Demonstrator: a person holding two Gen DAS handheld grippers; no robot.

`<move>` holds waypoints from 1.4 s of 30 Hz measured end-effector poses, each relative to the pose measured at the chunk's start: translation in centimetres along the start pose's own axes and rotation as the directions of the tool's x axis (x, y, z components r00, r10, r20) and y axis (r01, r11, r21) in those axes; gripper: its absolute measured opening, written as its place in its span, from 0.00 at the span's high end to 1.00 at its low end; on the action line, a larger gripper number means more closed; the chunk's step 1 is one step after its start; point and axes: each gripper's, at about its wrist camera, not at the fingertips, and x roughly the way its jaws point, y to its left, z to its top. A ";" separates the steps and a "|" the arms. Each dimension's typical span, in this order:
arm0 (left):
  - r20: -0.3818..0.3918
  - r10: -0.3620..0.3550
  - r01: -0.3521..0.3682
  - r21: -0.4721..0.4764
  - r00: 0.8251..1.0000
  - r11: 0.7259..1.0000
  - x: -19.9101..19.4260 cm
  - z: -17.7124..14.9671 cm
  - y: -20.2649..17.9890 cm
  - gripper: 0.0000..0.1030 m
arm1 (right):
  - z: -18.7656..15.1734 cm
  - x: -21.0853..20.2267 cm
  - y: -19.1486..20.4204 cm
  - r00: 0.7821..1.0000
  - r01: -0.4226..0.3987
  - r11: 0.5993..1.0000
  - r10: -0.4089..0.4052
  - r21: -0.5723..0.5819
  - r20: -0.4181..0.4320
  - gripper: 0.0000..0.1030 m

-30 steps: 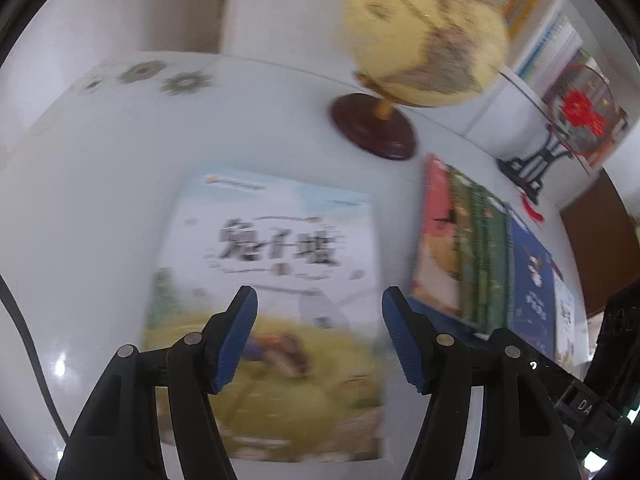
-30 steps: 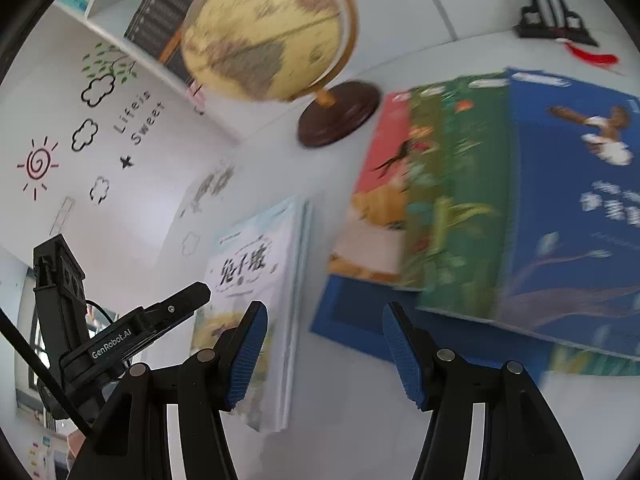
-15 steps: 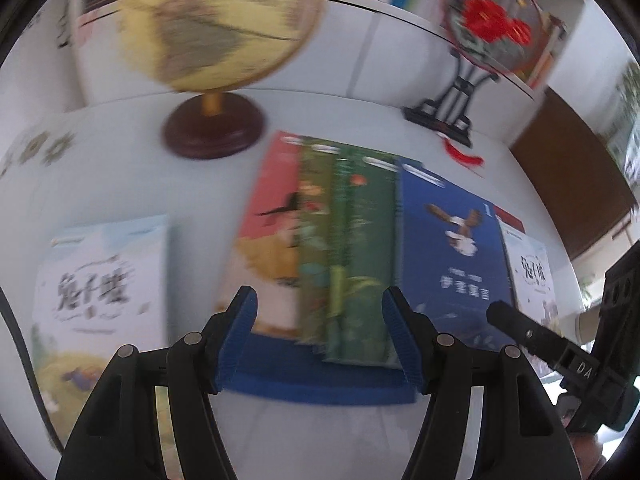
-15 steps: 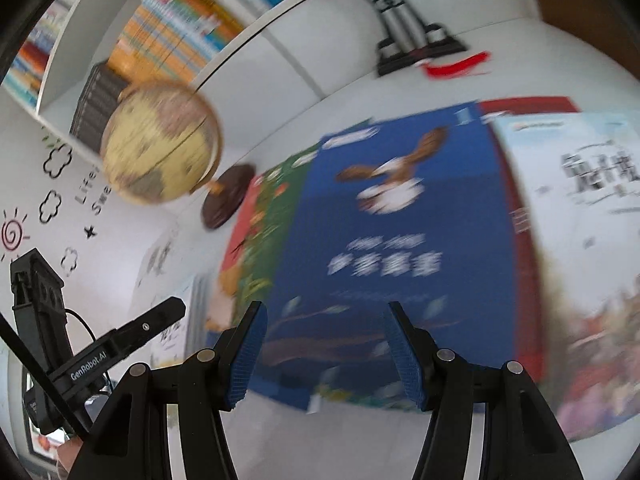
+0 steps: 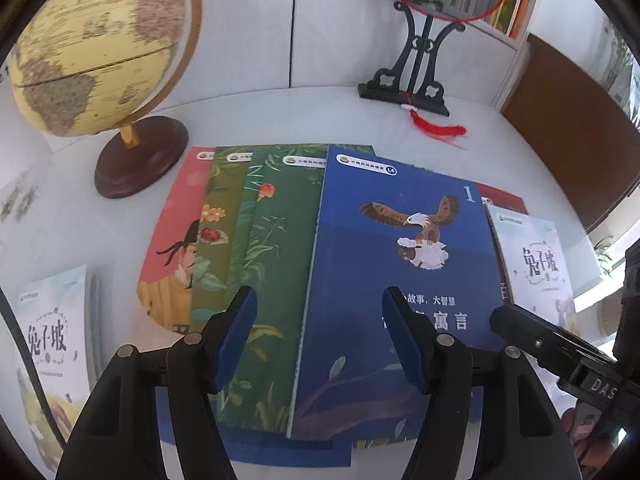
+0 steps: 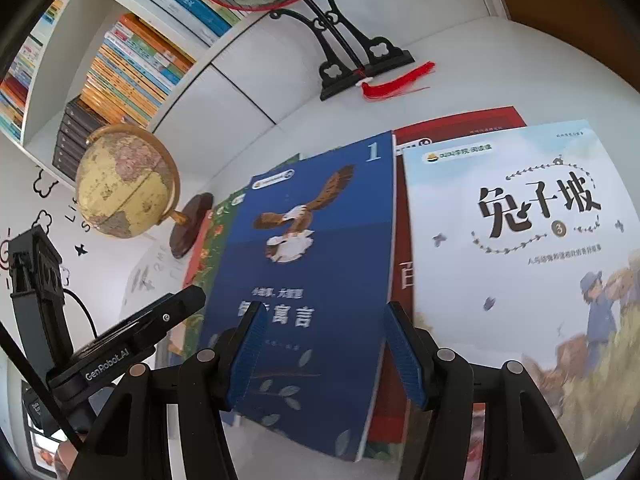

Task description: Organize books

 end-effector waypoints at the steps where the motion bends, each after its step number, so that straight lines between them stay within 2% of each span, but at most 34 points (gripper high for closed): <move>1: -0.002 0.002 -0.002 0.001 1.000 1.000 0.2 0.1 -0.1 0.39 | 0.2 0.2 -0.1 1.000 -0.008 1.000 0.008 0.000 -0.005 0.43; 8: -0.002 0.030 -0.030 0.005 1.000 1.000 1.2 0.4 -0.8 0.39 | 1.0 0.4 -0.6 0.999 -0.044 0.999 0.044 -0.027 -0.005 0.43; 13: -0.004 0.033 -0.033 -0.004 0.999 0.999 1.8 0.6 -0.7 0.39 | 1.4 0.8 -0.4 0.998 -0.061 0.996 0.061 -0.058 -0.002 0.39; 17: -0.020 0.027 -0.028 -0.012 0.999 1.000 2.4 0.6 -0.4 0.39 | 1.6 1.0 -0.3 0.994 -0.104 0.993 0.104 -0.065 0.009 0.24; 21: -0.013 0.021 -0.021 -0.006 1.000 1.000 2.5 0.6 -0.4 0.35 | 1.7 1.3 0.2 0.994 -0.108 0.990 0.110 -0.093 0.015 0.18; 25: -0.009 0.016 -0.016 -0.006 1.000 1.000 2.6 0.6 -0.4 0.32 | 1.9 1.5 0.3 0.993 -0.114 0.988 0.116 -0.107 0.017 0.17; 30: 0.007 0.004 -0.004 0.009 1.000 1.000 2.5 0.3 -0.7 0.32 | 2.1 1.6 -0.2 0.989 -0.143 0.986 0.145 -0.084 0.019 0.17; 38: 0.013 -0.027 0.026 0.035 1.000 0.999 2.2 -0.4 -2.2 0.32 | 2.2 1.6 -0.1 0.989 -0.142 0.986 0.144 -0.087 0.017 0.16; 42: 0.011 0.018 -0.018 0.057 1.000 0.998 2.0 -1.1 -2.9 0.32 | 2.0 1.5 -0.1 0.988 -0.154 0.986 0.155 -0.058 0.014 0.15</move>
